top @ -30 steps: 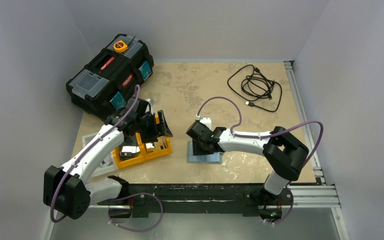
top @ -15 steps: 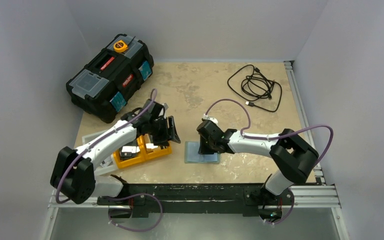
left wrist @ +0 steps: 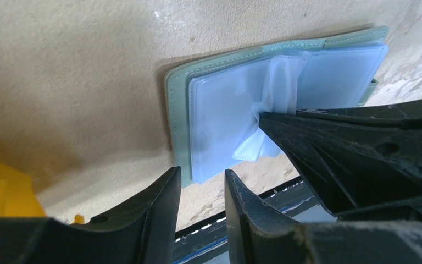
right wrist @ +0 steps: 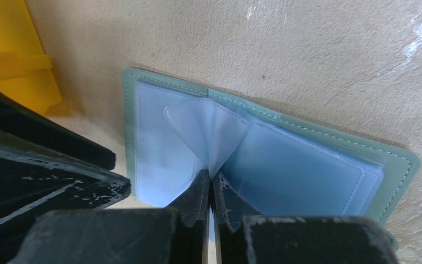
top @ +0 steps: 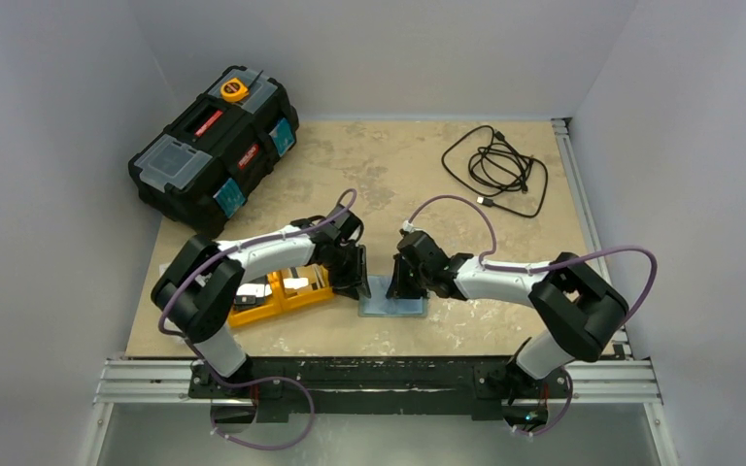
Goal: Take the credit cards out of the card holder
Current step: Remove the credit card from the card holder.
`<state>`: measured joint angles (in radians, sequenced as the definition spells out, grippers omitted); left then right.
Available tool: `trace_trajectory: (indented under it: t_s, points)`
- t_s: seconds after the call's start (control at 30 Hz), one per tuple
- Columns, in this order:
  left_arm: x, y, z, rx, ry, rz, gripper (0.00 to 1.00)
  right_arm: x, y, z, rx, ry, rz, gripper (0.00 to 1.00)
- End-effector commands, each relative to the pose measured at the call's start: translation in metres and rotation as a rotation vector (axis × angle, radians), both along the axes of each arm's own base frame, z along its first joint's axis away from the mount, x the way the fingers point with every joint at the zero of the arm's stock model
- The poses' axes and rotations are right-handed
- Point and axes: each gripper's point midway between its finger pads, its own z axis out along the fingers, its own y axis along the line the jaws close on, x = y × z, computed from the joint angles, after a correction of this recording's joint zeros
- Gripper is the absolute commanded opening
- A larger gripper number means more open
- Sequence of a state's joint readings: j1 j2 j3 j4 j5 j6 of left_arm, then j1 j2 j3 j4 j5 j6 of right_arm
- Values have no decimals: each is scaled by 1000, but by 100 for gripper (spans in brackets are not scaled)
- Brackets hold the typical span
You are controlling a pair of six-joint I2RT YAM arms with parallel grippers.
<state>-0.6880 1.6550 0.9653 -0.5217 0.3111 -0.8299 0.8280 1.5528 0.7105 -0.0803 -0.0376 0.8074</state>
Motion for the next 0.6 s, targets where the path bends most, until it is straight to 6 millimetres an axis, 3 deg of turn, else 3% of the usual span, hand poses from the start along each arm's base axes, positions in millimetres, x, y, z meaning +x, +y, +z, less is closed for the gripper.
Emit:
trace_trajectory:
  t_s: [0.0, 0.27, 0.57]
  points:
    - [14, -20, 8, -42, -38, 0, 33, -11, -19, -25, -69, 34, 11, 0]
    - [11, -29, -4, -32, -16, -28, 26, -12, -21, -27, -60, 37, 12, 0]
    - [11, -43, 17, -105, -40, -35, 4, -12, -20, -28, -55, 36, 19, 0]
